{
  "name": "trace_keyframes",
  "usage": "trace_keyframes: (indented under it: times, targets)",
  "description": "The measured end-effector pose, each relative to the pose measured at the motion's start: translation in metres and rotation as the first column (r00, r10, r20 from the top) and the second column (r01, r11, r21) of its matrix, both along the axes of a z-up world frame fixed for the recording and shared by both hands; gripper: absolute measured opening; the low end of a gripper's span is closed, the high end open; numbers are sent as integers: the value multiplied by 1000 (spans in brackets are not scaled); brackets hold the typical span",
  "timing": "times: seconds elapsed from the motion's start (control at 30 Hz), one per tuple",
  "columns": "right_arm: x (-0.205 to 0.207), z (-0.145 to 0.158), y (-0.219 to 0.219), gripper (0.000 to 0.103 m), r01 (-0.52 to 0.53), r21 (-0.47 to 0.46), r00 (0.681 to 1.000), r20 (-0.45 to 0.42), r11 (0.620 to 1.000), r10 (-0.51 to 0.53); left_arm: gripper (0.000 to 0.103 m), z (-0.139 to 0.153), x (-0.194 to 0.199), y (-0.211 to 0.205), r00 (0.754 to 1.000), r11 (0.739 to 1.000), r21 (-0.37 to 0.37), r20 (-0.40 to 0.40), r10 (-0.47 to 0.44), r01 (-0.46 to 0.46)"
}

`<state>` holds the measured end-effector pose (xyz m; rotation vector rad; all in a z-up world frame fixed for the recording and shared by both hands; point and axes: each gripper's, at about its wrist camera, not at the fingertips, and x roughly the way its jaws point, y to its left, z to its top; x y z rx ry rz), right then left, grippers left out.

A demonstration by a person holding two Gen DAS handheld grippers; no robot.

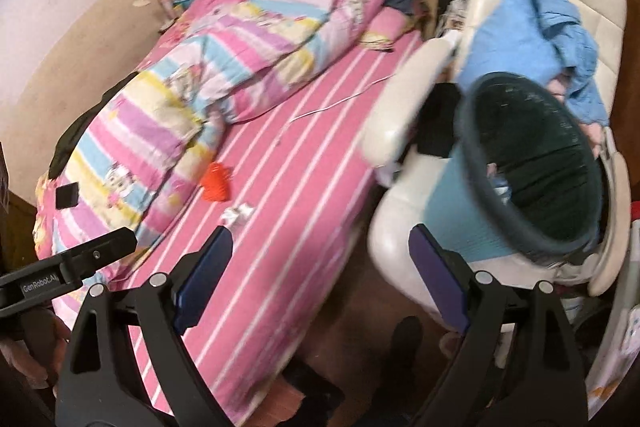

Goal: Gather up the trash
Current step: 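Move both tools back to the orange mesh net and white medicine box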

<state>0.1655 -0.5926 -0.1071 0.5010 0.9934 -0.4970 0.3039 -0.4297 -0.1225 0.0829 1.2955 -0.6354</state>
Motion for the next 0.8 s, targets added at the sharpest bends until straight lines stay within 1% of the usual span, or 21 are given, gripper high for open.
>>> trace_keyframes:
  times: [0.13,0.27,0.4,0.53,0.7,0.8]
  targets:
    - [20,-14,42,89,2,22,1000,-3,1000,-2,88,-10,23,40,1000,1000,5,-3,-2,2]
    - [37,-32,75,89,-7,33,1000,-24,999,7,88,-24,45,64,1000,1000,11,-10,-13,13]
    - [54,-52,96,89,-12,50,999,-50,999,14,88,-35,63,73,1000,999,23,-10,-28,29]
    - [70,-74,103,89,13,84,998,-66,996,-8,88,-48,84,79,999,999,22,-25,-28,29]
    - [97,-112,103,89,69,140,995,-82,988,-58,88,-66,108,70,999,998,34,-22,-48,48]
    - [112,-136,101,89,108,172,992,-89,979,-93,88,-83,125,60,998,996,53,-23,-66,67]
